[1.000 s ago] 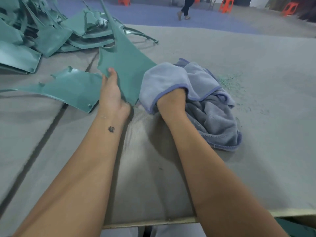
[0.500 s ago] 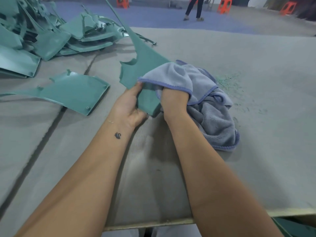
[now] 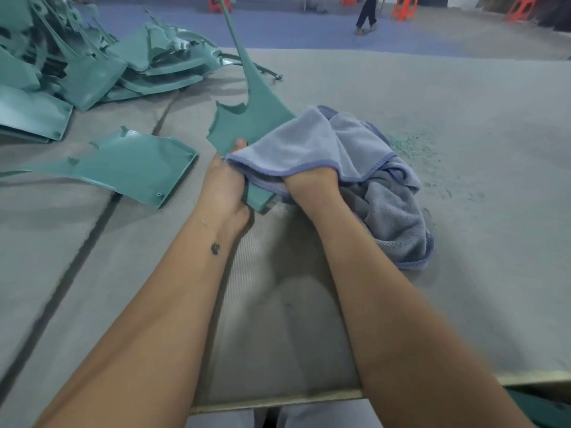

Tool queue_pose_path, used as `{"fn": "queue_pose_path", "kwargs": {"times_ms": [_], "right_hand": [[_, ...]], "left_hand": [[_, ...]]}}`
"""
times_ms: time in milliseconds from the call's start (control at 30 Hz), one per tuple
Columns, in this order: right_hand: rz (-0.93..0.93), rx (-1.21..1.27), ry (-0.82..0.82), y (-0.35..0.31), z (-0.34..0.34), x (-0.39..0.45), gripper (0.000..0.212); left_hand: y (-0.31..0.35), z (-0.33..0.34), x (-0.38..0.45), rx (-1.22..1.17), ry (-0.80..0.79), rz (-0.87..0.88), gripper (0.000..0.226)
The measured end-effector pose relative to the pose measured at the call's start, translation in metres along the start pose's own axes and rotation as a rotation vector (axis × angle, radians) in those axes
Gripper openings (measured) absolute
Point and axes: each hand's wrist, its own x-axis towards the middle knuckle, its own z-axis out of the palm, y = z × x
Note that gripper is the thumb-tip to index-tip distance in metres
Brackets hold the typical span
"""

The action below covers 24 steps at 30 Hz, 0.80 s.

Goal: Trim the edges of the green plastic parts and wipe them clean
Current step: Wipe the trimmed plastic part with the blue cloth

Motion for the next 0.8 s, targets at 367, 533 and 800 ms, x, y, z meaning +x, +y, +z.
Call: {"fn": "queue_pose_path", "kwargs": {"times_ms": [367, 533, 800], "right_hand": [[0.505, 1.496, 0.425, 0.015, -0.014, 0.001, 0.034], [0.422, 1.534, 0.163, 0.025, -0.016, -0.001, 0.039], [0.247, 1.030, 0.188, 0.008, -0.003, -0.003, 0.022]], "left_hand": [[0.009, -0.003, -0.006, 0.047, -0.090, 0.033, 0.013], [0.016, -0.014, -0.008, 0.201, -0.158, 0.012, 0.008], [0.021, -0.023, -0.005, 0.266, -0.157, -0.007, 0.011]]}}
